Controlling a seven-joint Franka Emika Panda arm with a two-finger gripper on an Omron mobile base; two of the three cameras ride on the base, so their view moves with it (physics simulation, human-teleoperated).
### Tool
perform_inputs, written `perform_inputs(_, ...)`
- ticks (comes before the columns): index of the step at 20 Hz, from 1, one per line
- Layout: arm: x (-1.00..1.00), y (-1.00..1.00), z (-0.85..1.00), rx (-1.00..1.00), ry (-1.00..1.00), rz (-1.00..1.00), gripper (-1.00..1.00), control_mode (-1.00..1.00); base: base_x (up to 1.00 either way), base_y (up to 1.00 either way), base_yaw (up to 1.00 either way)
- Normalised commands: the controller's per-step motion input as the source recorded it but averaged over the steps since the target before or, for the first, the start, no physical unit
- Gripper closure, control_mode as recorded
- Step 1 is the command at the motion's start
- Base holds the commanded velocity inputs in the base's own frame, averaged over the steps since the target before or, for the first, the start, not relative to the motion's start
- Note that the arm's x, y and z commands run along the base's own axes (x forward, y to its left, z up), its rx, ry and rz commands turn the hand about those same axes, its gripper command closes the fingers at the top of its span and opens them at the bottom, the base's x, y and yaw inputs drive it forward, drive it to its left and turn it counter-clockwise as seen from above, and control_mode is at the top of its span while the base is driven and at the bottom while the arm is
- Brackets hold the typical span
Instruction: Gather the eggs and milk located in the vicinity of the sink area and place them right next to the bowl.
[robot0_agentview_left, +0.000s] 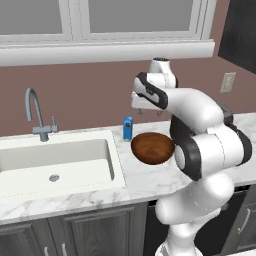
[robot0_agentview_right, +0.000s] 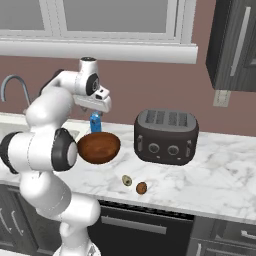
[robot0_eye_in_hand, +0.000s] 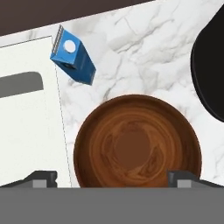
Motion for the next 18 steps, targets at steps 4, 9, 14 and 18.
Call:
perform_inputs(4, 0.29, 0.19, -0.01, 0.00, 0.01, 0.00, -1.00, -1.00, 0.00, 0.00, 0.00)
perform_inputs(9, 0.43, 0.13, -0.01, -0.04, 0.03, -0.04, -1.00, -1.00, 0.00, 0.00, 0.00)
perform_inputs(14, 0.35, 0.06, -0.24, -0.03, 0.00, -0.04, -1.00, -1.00, 0.00, 0.00, 0.00)
perform_inputs(18, 0.35, 0.03, -0.53, 0.00, 0.00, -0.01, -1.00, -1.00, 0.00, 0.00, 0.00)
